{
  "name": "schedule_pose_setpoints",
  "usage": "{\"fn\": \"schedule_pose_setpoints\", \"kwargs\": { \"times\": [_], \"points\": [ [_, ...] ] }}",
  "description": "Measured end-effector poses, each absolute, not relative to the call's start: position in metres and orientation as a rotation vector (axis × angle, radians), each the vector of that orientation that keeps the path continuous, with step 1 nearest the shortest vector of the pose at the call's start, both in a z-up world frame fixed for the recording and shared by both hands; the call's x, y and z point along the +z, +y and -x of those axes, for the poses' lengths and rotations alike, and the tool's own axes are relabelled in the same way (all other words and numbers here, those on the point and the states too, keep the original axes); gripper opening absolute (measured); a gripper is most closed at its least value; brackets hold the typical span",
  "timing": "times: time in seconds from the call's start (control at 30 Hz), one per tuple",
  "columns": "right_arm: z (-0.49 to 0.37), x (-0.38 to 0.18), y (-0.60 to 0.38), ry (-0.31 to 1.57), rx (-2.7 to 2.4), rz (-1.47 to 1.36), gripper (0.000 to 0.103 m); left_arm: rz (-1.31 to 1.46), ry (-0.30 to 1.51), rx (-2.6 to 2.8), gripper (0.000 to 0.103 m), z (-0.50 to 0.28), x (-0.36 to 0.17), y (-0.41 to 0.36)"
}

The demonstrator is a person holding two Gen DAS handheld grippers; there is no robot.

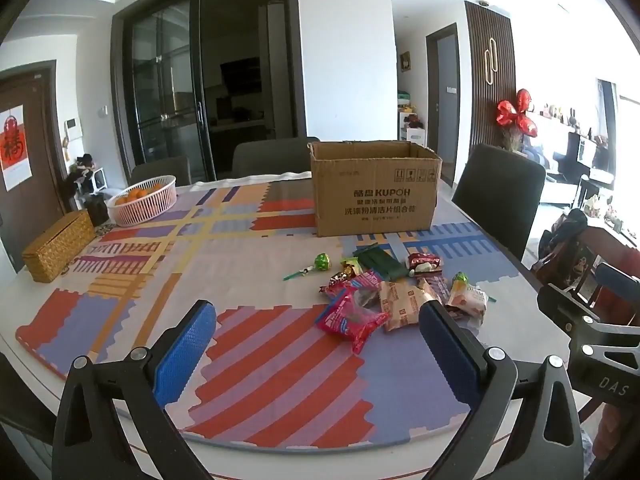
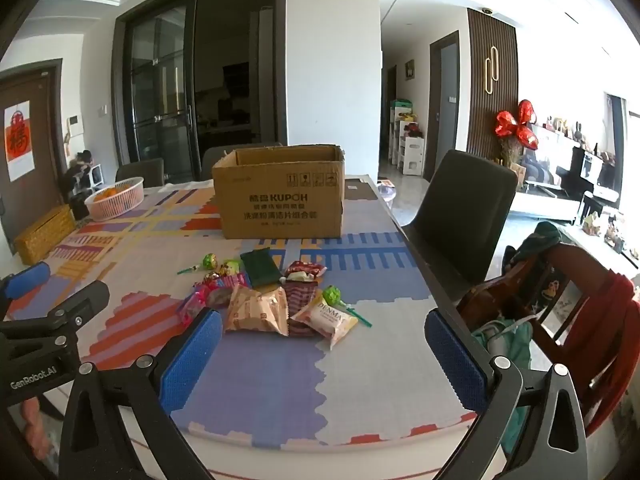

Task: Organize snacks
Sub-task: 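Move both grippers toward the snack pile on the table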

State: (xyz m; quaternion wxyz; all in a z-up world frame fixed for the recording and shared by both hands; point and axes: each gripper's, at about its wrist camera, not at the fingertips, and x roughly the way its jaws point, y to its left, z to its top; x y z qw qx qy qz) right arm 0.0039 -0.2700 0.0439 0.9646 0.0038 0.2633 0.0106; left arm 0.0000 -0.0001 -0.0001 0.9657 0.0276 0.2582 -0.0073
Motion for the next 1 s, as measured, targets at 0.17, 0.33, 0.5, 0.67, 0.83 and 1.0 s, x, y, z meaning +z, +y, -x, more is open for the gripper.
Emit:
{"fn": "schedule_pose_setpoints", "kwargs": {
  "times": [0.17, 0.33, 0.5, 0.67, 0.83, 1.0],
  "points": [
    [-0.0040, 0.0443, -0.2692, 0.534, 0.021, -0.006, 0.103, -0.054, 0.519, -0.017, 0.103, 0.0001, 0.0005, -0.0007],
    [-0.0040, 0.0436, -0.2690, 0.532, 0.021, -0.007, 0.103, -0.057, 0.525, -0.013, 0.103, -0.0008, -0.0006, -0.0014],
    [-0.0039, 0.0441, -0.2684, 0.533, 0.021, -0.007, 0.103, -0.056, 0.522, -0.016, 0.103, 0.0000, -0.0005, -0.0005],
    [-0.0041, 0.0437, -0.2684, 0.533, 0.021, -0.005, 0.103, -0.055, 0.521, -0.015, 0.103, 0.0001, -0.0006, -0.0003],
    [-0.0038, 0.0441, -0.2679, 0.533, 0.022, -0.005, 0.103, -0.055, 0.521, -0.015, 0.103, 0.0001, -0.0005, -0.0002],
    [-0.0039, 0.0439, -0.2678, 0.534, 0.022, -0.005, 0.103, -0.055, 0.522, -0.017, 0.103, 0.0000, -0.0007, -0.0002]
  ]
}}
